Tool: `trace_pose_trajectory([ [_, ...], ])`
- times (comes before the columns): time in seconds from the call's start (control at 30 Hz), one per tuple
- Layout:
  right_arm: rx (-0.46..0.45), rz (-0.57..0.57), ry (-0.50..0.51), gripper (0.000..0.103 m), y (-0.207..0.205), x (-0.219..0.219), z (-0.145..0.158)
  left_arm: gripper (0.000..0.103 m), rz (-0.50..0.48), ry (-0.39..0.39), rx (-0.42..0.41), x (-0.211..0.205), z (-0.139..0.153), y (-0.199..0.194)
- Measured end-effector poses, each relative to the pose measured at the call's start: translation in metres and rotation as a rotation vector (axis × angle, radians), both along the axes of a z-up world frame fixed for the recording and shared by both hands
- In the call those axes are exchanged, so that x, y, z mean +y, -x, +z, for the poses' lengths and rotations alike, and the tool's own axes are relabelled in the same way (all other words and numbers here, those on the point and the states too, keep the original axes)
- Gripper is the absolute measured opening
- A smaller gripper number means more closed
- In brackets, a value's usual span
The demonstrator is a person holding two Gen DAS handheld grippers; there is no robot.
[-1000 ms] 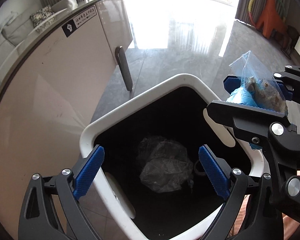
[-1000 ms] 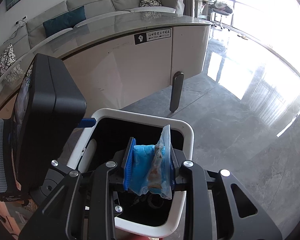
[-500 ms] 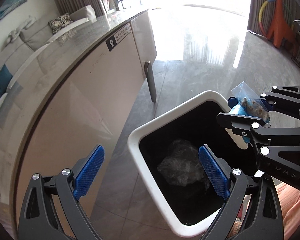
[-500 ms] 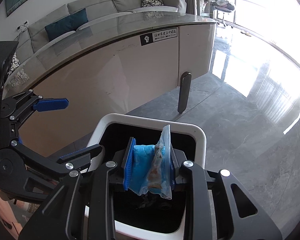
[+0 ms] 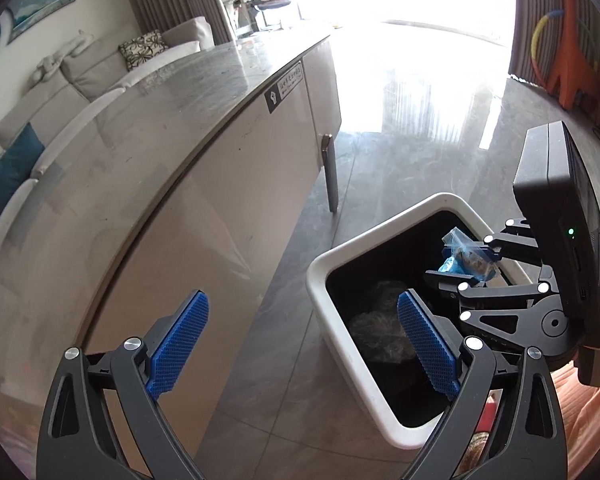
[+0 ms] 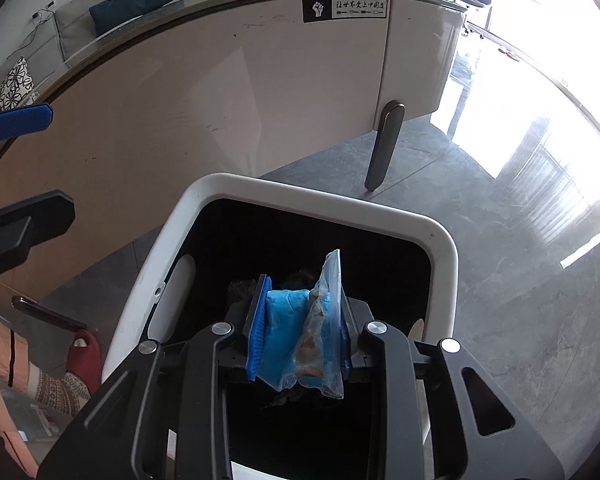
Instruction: Collect trash
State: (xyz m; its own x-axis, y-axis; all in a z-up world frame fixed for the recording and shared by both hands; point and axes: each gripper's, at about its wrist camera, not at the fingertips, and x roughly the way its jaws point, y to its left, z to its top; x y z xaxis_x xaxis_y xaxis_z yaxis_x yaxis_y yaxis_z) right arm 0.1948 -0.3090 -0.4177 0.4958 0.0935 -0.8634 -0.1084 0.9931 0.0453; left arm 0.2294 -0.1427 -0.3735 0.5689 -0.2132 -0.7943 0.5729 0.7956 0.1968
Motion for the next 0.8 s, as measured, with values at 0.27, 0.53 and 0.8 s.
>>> trace_pose_trajectory([
  [0.27, 0.064, 0.013, -0.015, 0.058, -0.004, 0.002, -0.015, 0.095, 0.002, 0.01, -0.018, 0.001, 0.006, 0.002],
  [0.53, 0.063, -0.044, 0.01, 0.098, -0.006, -0.003, -0.015, 0.095, 0.001, 0.006, -0.019, 0.001, 0.007, 0.0],
  [0.8, -0.046, -0.075, -0.013, 0.098, 0.0, -0.006, 0.009, 0.095, 0.014, 0.019, -0.027, 0.006, 0.015, 0.002],
])
